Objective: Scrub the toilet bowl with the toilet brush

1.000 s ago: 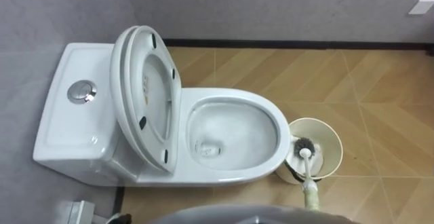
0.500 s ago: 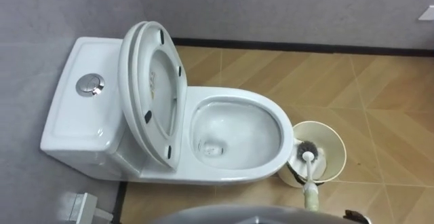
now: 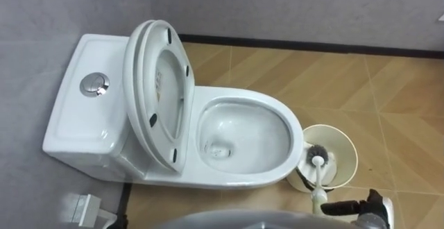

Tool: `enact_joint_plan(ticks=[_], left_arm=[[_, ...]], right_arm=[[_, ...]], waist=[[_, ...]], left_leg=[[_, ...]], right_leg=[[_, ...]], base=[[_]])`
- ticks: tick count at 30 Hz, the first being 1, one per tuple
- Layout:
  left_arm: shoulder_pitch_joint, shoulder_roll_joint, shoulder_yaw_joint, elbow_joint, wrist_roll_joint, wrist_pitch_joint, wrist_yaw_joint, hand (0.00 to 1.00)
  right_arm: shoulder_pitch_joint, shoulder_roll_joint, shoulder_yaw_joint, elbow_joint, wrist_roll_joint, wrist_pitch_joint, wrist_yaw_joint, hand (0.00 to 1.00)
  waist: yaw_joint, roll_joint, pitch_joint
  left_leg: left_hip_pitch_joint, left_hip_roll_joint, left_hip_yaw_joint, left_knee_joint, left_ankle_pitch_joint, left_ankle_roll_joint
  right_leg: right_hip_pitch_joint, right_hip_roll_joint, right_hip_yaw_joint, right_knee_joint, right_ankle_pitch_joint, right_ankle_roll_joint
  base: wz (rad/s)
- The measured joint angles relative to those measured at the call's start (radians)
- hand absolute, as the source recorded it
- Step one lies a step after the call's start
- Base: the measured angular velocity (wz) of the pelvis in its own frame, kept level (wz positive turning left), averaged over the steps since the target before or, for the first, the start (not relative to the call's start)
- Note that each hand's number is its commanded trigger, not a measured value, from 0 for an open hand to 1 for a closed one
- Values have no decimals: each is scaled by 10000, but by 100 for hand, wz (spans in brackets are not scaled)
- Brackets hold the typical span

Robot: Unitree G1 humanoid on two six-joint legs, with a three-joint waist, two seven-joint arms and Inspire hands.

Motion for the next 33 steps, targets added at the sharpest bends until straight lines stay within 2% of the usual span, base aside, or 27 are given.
enact_joint_plan(ticks=[5, 9, 10, 15, 17, 21, 25, 29, 33], left_arm=[[-100, 60, 200, -199, -766, -197, 220, 0], [-449, 94, 155, -225, -1346, -300, 270, 0], [-584, 153, 156, -222, -1615, -401, 259, 0], [-1428, 183, 114, 206, -2538, -842, 237, 0], [-1917, 51, 111, 627, -2851, -952, 228, 0], [-2760, -81, -105, 1049, -3357, -1089, 203, 0], [-3659, -140, -625, 1078, -4004, -1084, 223, 0], [-4464, -212, -1094, 985, -4545, -1088, 301, 0], [-4828, -328, -1383, 961, -4957, -1088, 442, 0]], right_arm=[[-136, -3, 85, 58, 337, -88, -123, 0], [-429, -33, 339, 255, 1102, -70, -102, 0], [-625, -30, 339, 406, 1153, -67, -97, 0], [-1560, -40, 294, 1275, 1905, -122, 80, 0], [-2075, -32, 281, 1688, 2287, -98, 176, 0], [-2839, -24, 276, 2000, 2621, -96, 378, 0], [-3720, -88, 261, 2278, 3675, -58, 486, 0], [-4264, -191, 201, 2345, 3997, 117, 486, 0], [-4366, -428, 293, 2370, 4218, 253, 623, 0]], waist=[[-21, -58, 11], [105, -38, -27], [99, -29, 8], [207, 58, 96], [229, 189, 154], [319, 290, 222], [397, 236, 278], [397, 70, 430], [447, 60, 445]], left_leg=[[-276, -34, -216, 103, 1, 0], [-850, -58, -298, 444, 1, 2], [-1149, -61, -521, 615, 1, 3], [-2265, -87, -746, 1141, 4, 10], [-2832, -92, -791, 1472, 3, 12], [-4026, -90, -796, 2134, 16, 35], [-5328, -132, -772, 2935, 13, 98], [-6700, -215, -747, 3767, -67, 246], [-7805, -250, -749, 4213, -18, 330]], right_leg=[[-98, -55, -209, 16, 0, 0], [-537, -143, -437, 113, 24, -5], [-756, -179, -587, 232, 55, -19], [-1687, -226, -814, 646, 93, -64], [-2189, -271, -879, 896, 109, -82], [-3375, -362, -884, 1565, 123, -117], [-4736, -511, -849, 2461, 89, -173], [-6233, -789, -799, 3643, -216, -171], [-7310, -885, -799, 4098, -176, -169]], base=[[10], [14], [22], [19], [9], [1], [-3], [7], [6]])
